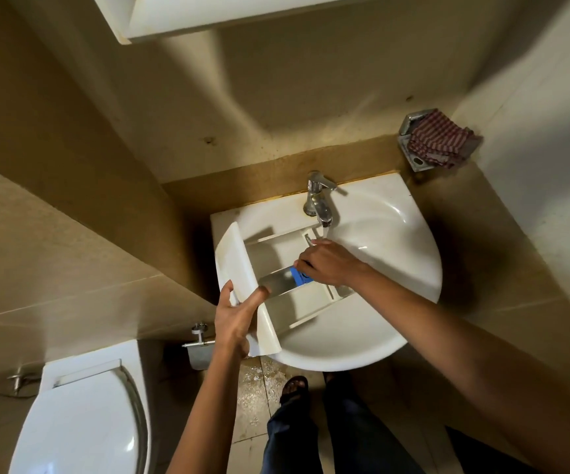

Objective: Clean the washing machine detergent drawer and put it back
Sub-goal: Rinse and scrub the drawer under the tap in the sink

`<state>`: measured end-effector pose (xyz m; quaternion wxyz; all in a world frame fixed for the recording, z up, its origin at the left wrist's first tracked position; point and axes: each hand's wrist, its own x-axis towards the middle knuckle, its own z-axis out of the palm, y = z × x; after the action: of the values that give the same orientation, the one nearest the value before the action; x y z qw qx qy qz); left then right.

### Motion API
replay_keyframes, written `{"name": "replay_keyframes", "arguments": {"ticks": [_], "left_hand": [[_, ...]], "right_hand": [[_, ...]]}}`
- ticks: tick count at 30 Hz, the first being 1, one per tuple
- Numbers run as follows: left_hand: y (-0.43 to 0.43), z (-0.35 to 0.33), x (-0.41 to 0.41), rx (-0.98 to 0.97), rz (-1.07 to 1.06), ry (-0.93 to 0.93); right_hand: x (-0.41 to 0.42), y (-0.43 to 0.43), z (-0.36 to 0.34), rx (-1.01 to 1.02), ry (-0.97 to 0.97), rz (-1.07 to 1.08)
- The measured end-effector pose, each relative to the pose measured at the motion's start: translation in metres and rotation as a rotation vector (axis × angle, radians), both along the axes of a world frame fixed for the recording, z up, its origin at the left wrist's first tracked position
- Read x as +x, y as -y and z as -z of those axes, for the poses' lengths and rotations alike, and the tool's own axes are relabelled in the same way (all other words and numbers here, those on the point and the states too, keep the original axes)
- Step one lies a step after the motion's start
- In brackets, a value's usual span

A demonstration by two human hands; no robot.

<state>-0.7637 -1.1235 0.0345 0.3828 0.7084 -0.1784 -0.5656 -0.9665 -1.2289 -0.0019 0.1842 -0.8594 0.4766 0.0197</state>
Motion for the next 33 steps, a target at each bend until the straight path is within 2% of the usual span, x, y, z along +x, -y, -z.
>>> {"name": "replay_keyframes", "arguments": {"ticks": [3, 6, 9, 13, 16, 19, 22, 25, 27, 30, 32, 33], "left_hand": [[0.003, -0.001, -0.004, -0.011, -0.021, -0.030], [0.006, -0.003, -0.007, -0.021, -0.026, -0.003], [0.006, -0.001, -0.004, -0.048, -0.080, 0.007], [0.003, 0.006, -0.002, -0.057, -0.088, 0.002], [0.003, 0.011, -0.010, -0.052, -0.104, 0.004], [0.007, 0.010, -0.022, -0.047, -0.124, -0.005], [0.009, 0.009, -0.029, -0.047, -0.159, -0.008], [0.006, 0.010, -0.033, -0.057, -0.168, 0.010], [0.004, 0.010, -0.038, -0.069, -0.178, 0.035], [0.001, 0.010, -0.048, -0.082, -0.200, 0.075], [-0.003, 0.010, -0.055, -0.094, -0.217, 0.098], [-0.007, 0.010, -0.061, -0.099, -0.223, 0.109]], "right_hand": [[0.036, -0.015, -0.007, 0.070, 0.111, 0.064], [0.062, -0.035, -0.009, 0.050, 0.291, -0.007], [0.053, -0.051, -0.004, 0.051, 0.456, -0.072], [0.015, -0.057, 0.005, -0.038, 0.231, -0.262], [0.010, -0.046, 0.005, -0.133, 0.138, -0.117], [0.032, -0.040, -0.001, -0.079, 0.188, -0.007], [0.045, -0.044, 0.001, 0.085, 0.259, -0.067], [0.030, -0.039, 0.002, 0.074, 0.234, -0.155], [0.012, -0.036, 0.002, 0.037, 0.342, -0.160], [-0.010, -0.036, 0.002, 0.015, 0.616, 0.063], [-0.016, -0.030, 0.005, 0.138, 0.838, 0.432], [-0.017, -0.023, 0.005, 0.292, 0.979, 0.663]]}}
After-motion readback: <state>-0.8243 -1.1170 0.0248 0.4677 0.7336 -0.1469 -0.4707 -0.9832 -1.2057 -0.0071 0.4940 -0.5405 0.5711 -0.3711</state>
